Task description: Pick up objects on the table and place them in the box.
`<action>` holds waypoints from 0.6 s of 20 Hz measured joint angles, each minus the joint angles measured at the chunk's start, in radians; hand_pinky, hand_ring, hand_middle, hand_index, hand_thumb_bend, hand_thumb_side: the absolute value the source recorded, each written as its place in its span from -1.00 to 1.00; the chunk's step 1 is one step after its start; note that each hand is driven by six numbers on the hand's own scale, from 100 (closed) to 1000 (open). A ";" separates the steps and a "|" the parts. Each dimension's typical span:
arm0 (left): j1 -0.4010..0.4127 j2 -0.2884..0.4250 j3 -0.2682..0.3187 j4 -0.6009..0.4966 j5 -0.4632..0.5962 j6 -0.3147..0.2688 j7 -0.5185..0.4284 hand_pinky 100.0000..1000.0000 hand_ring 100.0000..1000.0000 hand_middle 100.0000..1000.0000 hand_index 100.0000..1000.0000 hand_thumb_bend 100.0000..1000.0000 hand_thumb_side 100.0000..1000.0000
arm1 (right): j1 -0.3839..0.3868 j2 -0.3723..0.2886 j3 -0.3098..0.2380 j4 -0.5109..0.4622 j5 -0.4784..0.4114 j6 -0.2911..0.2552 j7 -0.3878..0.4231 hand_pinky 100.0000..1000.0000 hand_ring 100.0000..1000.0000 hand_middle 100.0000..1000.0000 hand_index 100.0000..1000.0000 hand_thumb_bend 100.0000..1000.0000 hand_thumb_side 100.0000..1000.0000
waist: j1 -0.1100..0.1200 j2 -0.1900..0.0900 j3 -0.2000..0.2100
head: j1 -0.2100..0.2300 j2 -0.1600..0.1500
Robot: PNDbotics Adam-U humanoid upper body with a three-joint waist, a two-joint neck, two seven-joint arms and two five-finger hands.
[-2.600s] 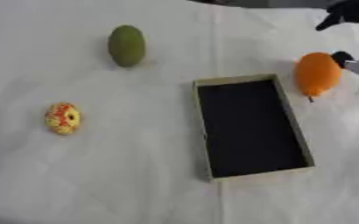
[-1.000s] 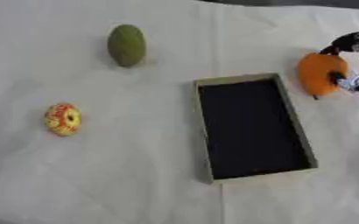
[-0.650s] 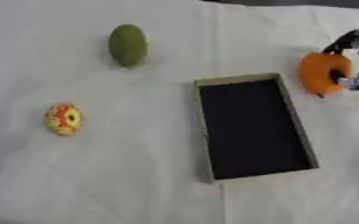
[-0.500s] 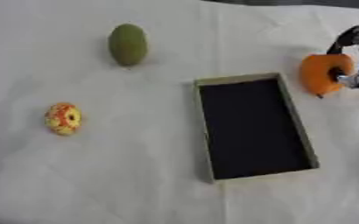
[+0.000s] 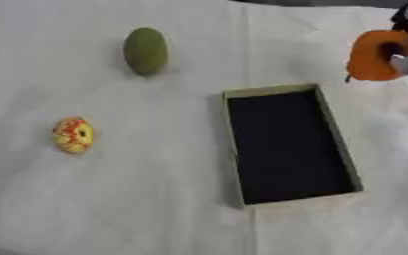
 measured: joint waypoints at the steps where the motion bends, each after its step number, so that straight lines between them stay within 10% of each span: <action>1: 0.000 0.000 0.000 0.000 0.000 0.000 0.000 0.68 0.29 0.34 0.58 -1.00 0.06 | 0.008 -0.010 -0.004 -0.030 -0.013 0.005 -0.011 0.50 0.42 -0.44 -0.08 -1.00 -0.76 | 0.001 0.000 0.000 | 0.000 0.000; 12: 0.003 0.000 0.000 0.001 0.000 -0.006 0.000 0.68 0.28 0.34 0.58 -1.00 0.06 | 0.088 -0.113 -0.035 -0.391 -0.166 0.075 -0.027 0.51 0.44 -0.32 0.06 -1.00 -0.72 | 0.003 -0.004 0.000 | -0.002 0.000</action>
